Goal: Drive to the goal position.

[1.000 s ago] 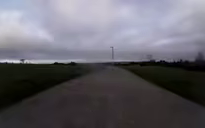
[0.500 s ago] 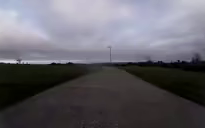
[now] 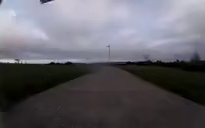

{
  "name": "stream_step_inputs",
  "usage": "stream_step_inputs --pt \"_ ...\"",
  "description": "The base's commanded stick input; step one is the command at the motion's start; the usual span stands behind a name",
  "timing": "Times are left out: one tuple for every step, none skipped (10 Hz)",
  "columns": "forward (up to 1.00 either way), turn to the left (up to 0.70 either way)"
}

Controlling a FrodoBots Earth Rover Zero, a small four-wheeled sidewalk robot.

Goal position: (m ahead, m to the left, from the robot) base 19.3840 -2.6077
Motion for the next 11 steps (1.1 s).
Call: stream_step_inputs --pt "0.85 -0.23" --pt "0.85 0.0" --pt "0.85 0.0" --pt "0.85 -0.08" --pt "0.85 -0.18" --pt "0.85 -0.28" --pt "0.85 -0.08" --pt "0.85 -0.03" --pt "0.85 -0.08" --pt "0.85 -0.22" --pt "0.85 -0.03"
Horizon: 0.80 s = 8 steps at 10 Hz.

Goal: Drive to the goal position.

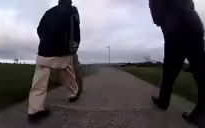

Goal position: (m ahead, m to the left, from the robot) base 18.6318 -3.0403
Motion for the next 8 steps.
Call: stream_step_inputs --pt "0.85 -0.11" --pt "0.85 -0.27" --pt "0.85 -0.14" --pt "0.85 -0.02" --pt "0.85 -0.2" --pt "0.85 -0.27" --pt "0.85 -0.22" --pt "0.85 -0.27"
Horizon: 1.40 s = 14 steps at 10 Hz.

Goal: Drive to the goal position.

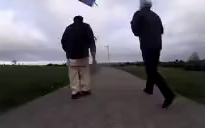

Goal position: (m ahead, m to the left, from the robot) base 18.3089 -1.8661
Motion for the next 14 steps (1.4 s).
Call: stream_step_inputs --pt "0.85 -0.03" --pt "0.85 -0.13" --pt "0.85 -0.27" --pt "0.85 -0.13" --pt "0.85 -0.29" --pt "0.85 -0.29" --pt "0.85 -0.3" --pt "0.85 -0.16" --pt "0.85 -0.27" --pt "0.85 -0.05" --pt "0.85 -0.04" --pt "0.85 -0.19" --pt "0.85 -0.07" --pt "0.85 -0.04"
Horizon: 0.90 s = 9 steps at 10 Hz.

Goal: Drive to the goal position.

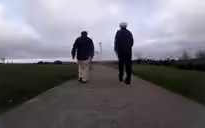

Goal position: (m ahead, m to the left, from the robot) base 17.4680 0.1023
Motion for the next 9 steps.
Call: stream_step_inputs --pt "0.85 -0.13" --pt "0.85 0.0" --pt "0.85 0.0" --pt "0.85 0.0" --pt "0.85 0.0" --pt "0.85 0.0" --pt "0.85 0.0" --pt "0.85 0.0" --pt "0.85 0.0"
